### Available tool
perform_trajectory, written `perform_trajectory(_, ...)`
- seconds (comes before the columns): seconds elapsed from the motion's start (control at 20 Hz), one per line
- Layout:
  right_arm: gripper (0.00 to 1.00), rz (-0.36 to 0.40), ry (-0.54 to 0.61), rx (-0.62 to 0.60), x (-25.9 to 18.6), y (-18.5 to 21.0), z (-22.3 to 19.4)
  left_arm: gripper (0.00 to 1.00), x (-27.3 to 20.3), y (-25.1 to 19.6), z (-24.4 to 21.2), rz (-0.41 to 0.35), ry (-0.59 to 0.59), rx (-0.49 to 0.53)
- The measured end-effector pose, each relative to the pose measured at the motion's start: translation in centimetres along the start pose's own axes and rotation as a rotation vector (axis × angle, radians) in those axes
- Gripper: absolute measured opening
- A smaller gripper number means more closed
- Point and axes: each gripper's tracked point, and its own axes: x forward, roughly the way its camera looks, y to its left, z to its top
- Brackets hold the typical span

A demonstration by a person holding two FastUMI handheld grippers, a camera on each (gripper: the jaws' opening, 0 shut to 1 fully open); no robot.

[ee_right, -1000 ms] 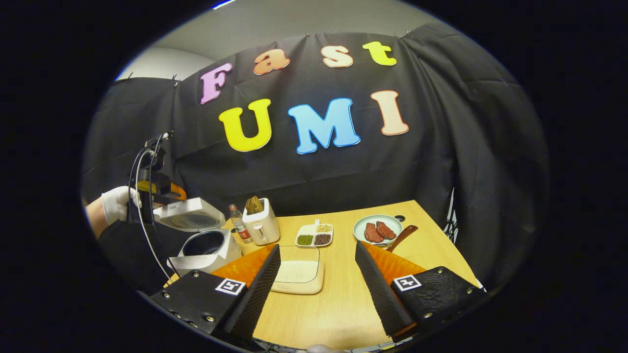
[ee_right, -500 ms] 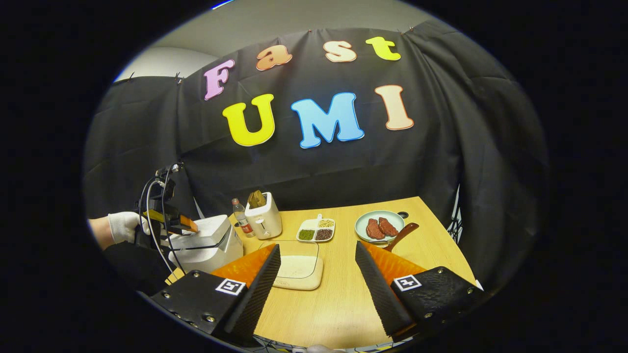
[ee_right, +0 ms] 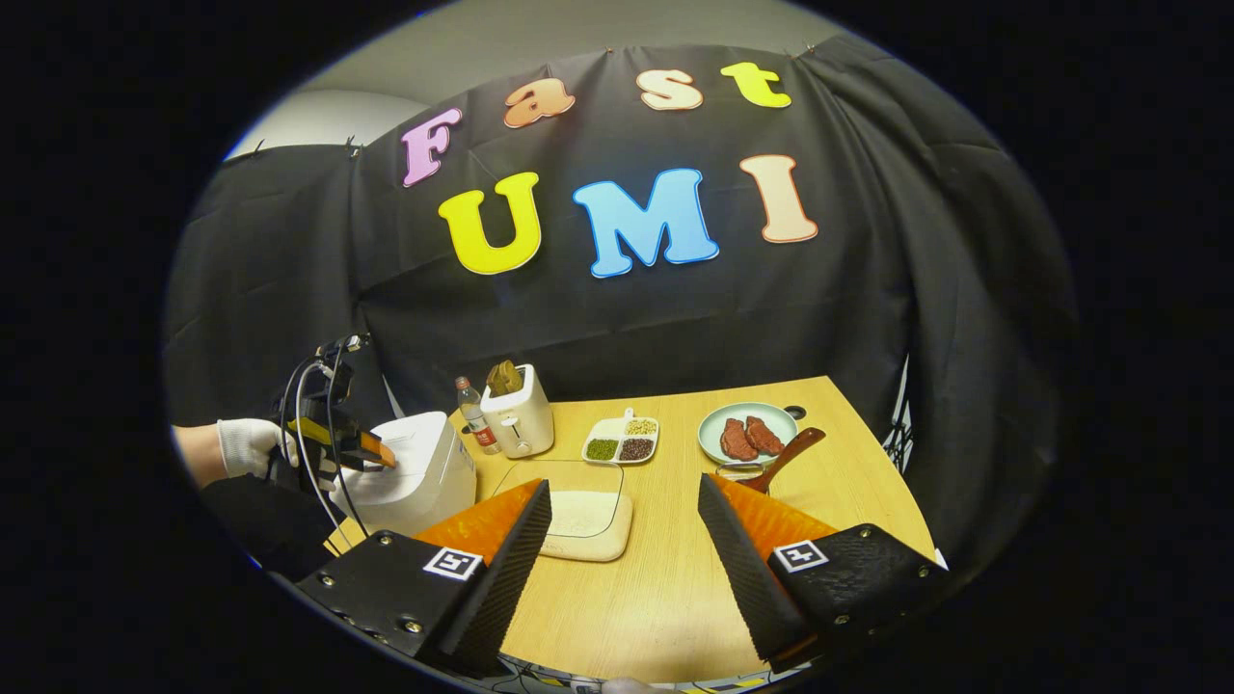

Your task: Close the left gripper, press the button to open the rice cooker; take a wooden spoon from the chopstick holder with the right hand, scoop a spoonful of rice and pour it into the rice cooker, then put the wooden spoon back into the chopstick holder.

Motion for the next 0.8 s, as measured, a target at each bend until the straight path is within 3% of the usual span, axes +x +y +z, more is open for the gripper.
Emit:
perform_trajectory(0.4, 0.94, 0.021, 0.004, 0.045, 0.9, -0.7, 0.2, 0.99, -0.7, 0.4, 0.4, 0.012, -0.054, -0.014)
perform_trajectory(0.55, 0.94, 0.011, -0.016, 0.029, 0.9, -1.0, 1.2, 0.99, -0.9, 0.8, 1.0, 0.021, -0.124, -0.059)
perform_trajectory(0.65, 0.94, 0.000, -0.043, 0.015, 0.7, -1.0, 2.2, 1.00, -1.9, 0.2, 2.3, 0.008, -0.203, -0.052)
perform_trajectory(0.8, 0.94, -0.009, -0.076, 0.003, 0.5, -0.8, 3.8, 0.98, -6.4, -0.9, 5.2, 0.025, -0.394, 0.035)
